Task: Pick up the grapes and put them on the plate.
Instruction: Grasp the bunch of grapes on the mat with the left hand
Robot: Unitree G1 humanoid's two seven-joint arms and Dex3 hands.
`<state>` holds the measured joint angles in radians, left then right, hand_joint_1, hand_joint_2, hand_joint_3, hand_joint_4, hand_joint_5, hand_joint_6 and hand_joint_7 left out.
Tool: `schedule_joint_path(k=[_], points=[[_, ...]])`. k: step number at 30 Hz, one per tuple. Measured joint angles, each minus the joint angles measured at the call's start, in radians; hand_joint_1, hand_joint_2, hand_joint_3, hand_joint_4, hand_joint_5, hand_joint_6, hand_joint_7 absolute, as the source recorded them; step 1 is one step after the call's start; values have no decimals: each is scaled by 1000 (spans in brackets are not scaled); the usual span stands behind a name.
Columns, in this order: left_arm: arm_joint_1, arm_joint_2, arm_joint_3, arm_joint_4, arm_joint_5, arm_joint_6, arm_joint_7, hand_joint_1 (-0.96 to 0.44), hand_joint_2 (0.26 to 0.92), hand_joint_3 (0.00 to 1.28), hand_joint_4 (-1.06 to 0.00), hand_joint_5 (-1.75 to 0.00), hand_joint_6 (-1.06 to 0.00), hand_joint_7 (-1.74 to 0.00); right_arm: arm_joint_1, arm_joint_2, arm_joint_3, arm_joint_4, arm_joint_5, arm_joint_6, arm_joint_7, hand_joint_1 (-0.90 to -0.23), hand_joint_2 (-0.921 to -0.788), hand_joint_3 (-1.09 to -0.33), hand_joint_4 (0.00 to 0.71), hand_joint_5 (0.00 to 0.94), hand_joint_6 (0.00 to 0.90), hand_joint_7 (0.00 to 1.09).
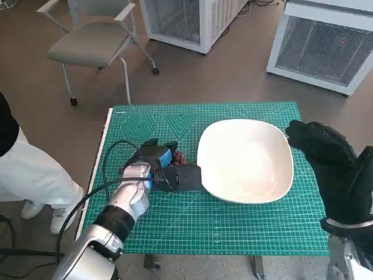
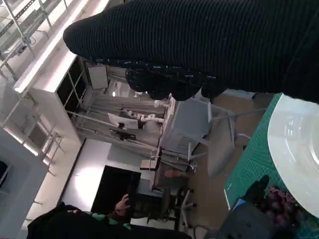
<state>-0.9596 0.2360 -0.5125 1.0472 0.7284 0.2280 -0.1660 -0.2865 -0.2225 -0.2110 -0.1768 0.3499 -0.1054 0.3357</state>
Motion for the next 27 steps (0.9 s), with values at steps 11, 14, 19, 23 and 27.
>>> schedule_joint_path(k=[11, 14, 19, 23, 27], points=[[-27, -14, -1, 56, -5, -6, 6, -43, 846, 11, -66, -12, -227, -8, 0, 1, 2, 0, -2, -3, -7, -556, -921, -573, 472, 28, 94, 746], [-37, -19, -2, 78, -5, -13, 13, -22, 863, 17, -86, -17, -244, -14, 0, 1, 2, 0, -2, -5, -9, -556, -921, -572, 472, 28, 97, 749], [-47, -24, -3, 106, -5, -28, 30, 1, 876, 19, -99, -17, -258, -16, 1, 1, 2, 0, -2, -7, -9, -556, -921, -572, 472, 28, 101, 753], [-50, -26, -3, 117, -5, -33, 39, 10, 882, 19, -105, -14, -265, -15, 1, 1, 2, 0, -2, -9, -9, -556, -921, -572, 472, 28, 102, 754], [-46, -26, 1, 127, -12, -61, 84, 137, 900, 168, -242, -192, -414, -31, 2, 1, 2, 0, -2, -10, -9, -555, -921, -572, 471, 28, 104, 756]])
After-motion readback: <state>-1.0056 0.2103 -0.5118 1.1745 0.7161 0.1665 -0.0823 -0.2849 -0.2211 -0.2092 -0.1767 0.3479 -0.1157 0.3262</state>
